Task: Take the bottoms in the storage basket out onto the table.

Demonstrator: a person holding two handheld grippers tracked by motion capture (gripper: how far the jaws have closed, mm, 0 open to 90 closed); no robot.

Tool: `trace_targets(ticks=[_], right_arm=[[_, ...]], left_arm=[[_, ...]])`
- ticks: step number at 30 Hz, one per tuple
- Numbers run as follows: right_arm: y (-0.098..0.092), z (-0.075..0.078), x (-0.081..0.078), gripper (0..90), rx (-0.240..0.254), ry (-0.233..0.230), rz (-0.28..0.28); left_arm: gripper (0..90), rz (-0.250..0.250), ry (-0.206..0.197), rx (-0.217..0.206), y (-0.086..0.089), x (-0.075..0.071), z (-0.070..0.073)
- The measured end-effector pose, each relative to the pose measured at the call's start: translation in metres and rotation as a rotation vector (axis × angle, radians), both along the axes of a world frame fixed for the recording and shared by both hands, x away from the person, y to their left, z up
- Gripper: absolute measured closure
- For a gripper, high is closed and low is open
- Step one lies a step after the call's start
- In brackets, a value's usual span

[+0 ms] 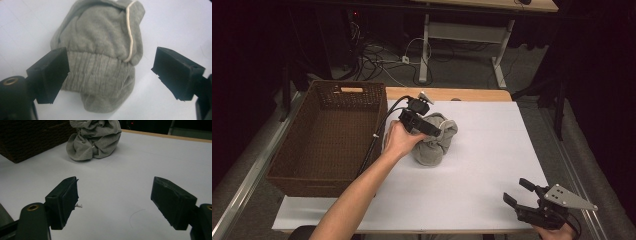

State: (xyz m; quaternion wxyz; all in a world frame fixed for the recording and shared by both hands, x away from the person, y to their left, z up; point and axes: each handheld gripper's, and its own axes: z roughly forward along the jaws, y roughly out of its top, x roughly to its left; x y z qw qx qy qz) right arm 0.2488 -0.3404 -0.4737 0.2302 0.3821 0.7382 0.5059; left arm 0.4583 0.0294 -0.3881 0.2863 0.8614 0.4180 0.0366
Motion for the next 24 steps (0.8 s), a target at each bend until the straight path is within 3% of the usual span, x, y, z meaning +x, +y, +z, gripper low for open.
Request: trace_targets(ticks=[8,14,20,24], right_arm=[[0.000,0.000,0.000,22.7,0.000,-0.001,-0.007],[0.000,0.000,0.000,22.7,0.000,-0.003,-0.011],[-0.001,0.000,0.000,22.7,0.003,-0.001,-0.012],[0.000,0.000,0.001,22.7,0.000,0.002,-0.012]], left_arm=[[12.9,-0.003,-0.013,-0.019,0.005,-0.006,0.004],[13.8,-0.006,-0.045,-0.041,0.013,-0.016,0.014],[14.0,-0.004,-0.056,-0.026,0.023,-0.020,0.024],[14.7,0.002,-0.091,-0.018,0.031,-0.024,0.029]])
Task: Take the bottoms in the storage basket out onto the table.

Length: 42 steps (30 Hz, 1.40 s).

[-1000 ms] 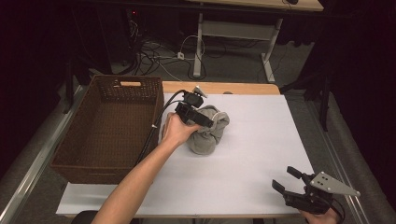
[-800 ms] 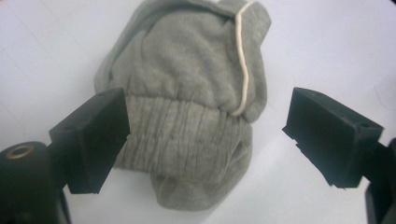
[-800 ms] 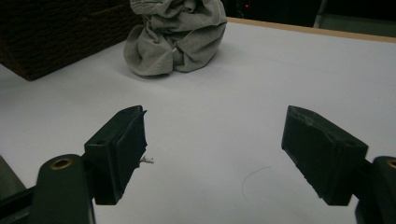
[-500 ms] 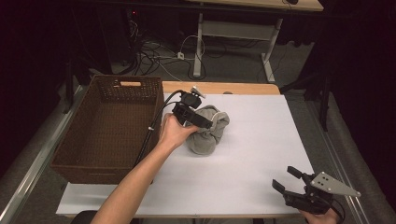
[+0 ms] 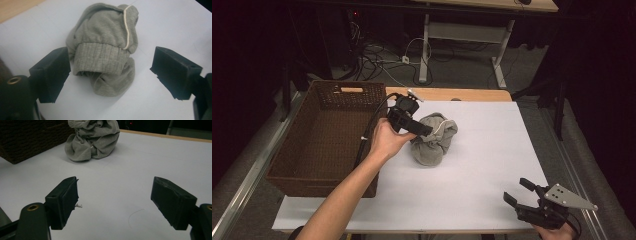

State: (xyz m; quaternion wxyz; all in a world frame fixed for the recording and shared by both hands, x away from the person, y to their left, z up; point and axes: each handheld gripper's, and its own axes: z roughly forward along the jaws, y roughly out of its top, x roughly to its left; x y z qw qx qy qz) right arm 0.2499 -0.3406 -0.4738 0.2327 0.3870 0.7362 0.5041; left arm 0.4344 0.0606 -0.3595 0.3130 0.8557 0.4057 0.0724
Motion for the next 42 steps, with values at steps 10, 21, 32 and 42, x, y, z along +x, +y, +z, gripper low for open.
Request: trace_targets(ticks=[10,21,32,42], right_arm=[[0.000,0.001,-0.002,22.8,-0.001,-0.010,-0.008],[0.000,0.001,-0.002,22.8,-0.007,-0.011,-0.008],[0.001,0.001,-0.004,22.8,-0.017,-0.017,-0.009],[0.001,0.001,-0.004,22.8,-0.019,-0.015,-0.010]], left_arm=[[16.9,0.024,-0.023,-0.050,0.023,-0.013,0.002],[17.6,0.027,-0.026,-0.057,0.037,-0.019,0.001],[19.4,0.038,-0.054,-0.100,0.056,-0.034,0.003],[20.5,0.070,-0.069,-0.149,0.078,-0.037,0.003]])
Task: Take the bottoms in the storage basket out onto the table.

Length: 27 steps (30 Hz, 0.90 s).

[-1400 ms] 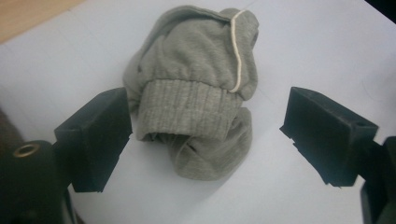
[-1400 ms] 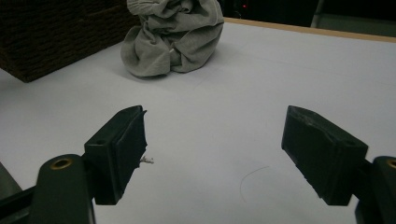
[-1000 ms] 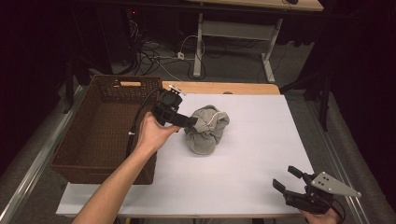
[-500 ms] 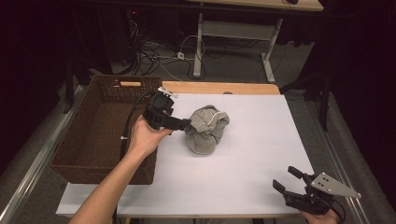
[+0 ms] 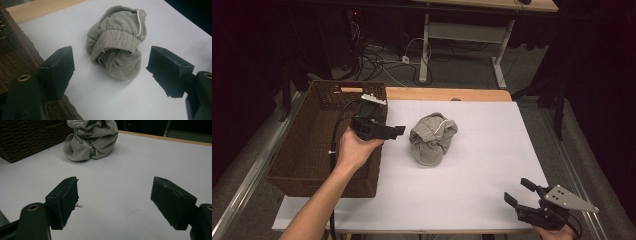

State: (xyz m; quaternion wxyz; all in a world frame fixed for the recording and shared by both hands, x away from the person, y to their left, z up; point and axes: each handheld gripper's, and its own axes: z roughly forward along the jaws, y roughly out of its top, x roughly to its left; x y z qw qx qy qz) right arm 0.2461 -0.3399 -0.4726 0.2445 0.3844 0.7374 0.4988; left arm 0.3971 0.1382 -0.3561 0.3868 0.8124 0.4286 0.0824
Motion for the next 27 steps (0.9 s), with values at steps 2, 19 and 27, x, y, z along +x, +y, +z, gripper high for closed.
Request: trace_targets(ticks=[2,19,27], right_arm=[[0.000,0.000,0.000,22.9,-0.002,-0.003,0.000],[0.000,0.000,0.000,22.8,-0.002,-0.003,-0.001],[0.000,0.000,0.000,22.8,-0.002,-0.001,-0.004]], left_arm=[[20.5,0.001,-0.002,0.001,0.002,-0.001,0.000],[22.8,0.015,-0.012,-0.051,0.021,-0.010,-0.003],[23.2,0.023,-0.019,-0.073,0.032,-0.015,-0.006]])
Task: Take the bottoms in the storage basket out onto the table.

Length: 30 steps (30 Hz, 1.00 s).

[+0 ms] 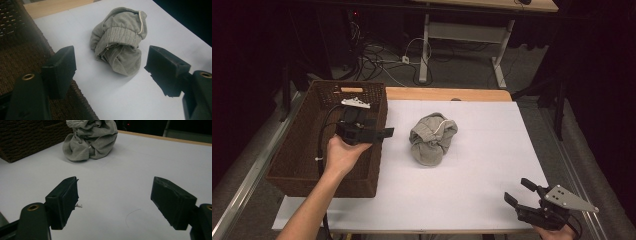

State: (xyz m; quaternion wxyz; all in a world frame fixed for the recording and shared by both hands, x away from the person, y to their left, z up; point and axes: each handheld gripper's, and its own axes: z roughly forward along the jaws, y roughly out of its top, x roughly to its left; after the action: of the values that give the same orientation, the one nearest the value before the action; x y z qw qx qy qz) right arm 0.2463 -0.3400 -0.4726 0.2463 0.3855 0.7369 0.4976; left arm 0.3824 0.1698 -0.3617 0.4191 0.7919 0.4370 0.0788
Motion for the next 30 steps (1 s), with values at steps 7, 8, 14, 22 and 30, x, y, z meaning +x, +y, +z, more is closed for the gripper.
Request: trace_targets(ticks=[7,8,14,22,30], right_arm=[[0.000,0.000,0.000,22.8,-0.001,0.001,-0.002],[0.000,0.000,0.000,22.8,-0.001,-0.001,-0.001],[0.000,0.000,0.000,22.8,-0.001,0.002,-0.003],[0.000,0.000,-0.001,22.9,-0.005,-0.003,0.002],[0.001,0.000,0.000,22.8,-0.007,-0.001,0.000]], left_arm=[[23.2,0.010,-0.002,-0.016,0.009,-0.003,-0.003],[23.2,0.010,-0.002,-0.016,0.009,-0.004,-0.003],[23.2,0.017,-0.010,-0.019,0.014,-0.007,-0.004],[23.2,0.029,-0.027,-0.009,0.019,-0.010,-0.006],[25.2,0.031,-0.058,-0.035,0.031,-0.021,-0.006]])
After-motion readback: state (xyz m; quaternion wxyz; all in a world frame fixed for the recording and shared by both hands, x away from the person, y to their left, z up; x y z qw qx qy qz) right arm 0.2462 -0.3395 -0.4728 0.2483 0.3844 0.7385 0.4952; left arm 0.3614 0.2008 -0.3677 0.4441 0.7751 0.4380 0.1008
